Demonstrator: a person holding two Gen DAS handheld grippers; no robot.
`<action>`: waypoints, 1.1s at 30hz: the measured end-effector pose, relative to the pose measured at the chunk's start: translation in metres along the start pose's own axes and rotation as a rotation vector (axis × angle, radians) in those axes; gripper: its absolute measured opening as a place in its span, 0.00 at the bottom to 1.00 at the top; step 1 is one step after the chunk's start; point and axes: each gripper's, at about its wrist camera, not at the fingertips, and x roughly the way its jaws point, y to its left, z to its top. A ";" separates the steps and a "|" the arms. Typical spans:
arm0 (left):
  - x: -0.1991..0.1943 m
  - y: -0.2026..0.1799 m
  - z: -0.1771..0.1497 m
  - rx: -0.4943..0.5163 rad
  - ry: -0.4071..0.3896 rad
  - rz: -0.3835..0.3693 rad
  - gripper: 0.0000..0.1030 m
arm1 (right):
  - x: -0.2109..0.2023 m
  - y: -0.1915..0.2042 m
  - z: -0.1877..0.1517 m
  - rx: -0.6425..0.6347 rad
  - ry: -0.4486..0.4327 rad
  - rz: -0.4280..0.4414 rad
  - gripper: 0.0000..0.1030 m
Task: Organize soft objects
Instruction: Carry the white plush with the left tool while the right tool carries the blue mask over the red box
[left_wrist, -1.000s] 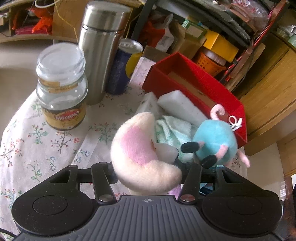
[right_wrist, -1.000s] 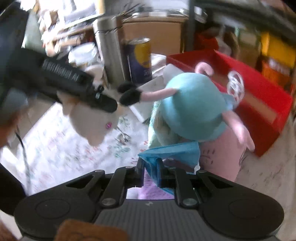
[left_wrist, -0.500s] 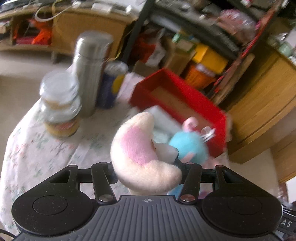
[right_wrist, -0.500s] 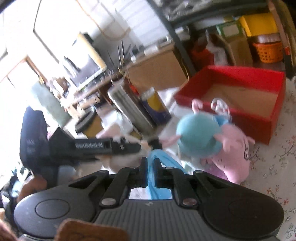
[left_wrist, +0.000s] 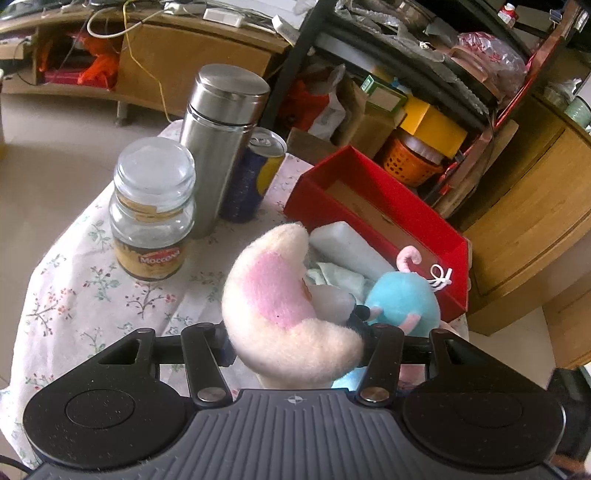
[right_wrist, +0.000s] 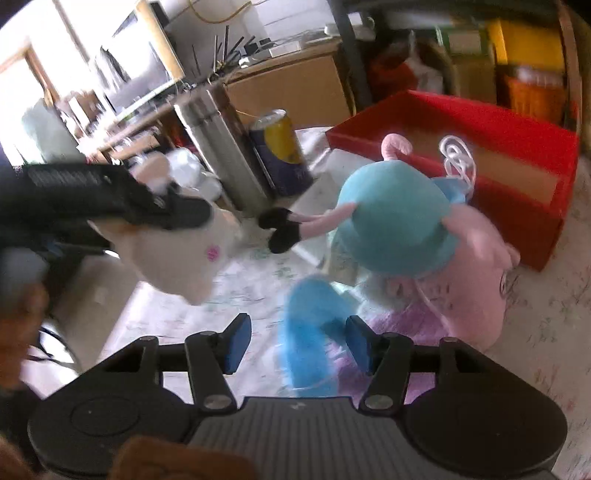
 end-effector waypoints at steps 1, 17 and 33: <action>0.001 0.000 -0.001 0.015 0.005 0.008 0.52 | 0.004 -0.003 0.001 0.025 0.029 0.022 0.00; -0.033 -0.028 0.002 0.050 -0.064 -0.014 0.50 | -0.083 0.006 0.006 0.130 -0.218 0.115 0.00; -0.001 -0.118 0.056 0.136 -0.155 -0.024 0.49 | -0.138 -0.052 0.069 0.232 -0.479 0.105 0.00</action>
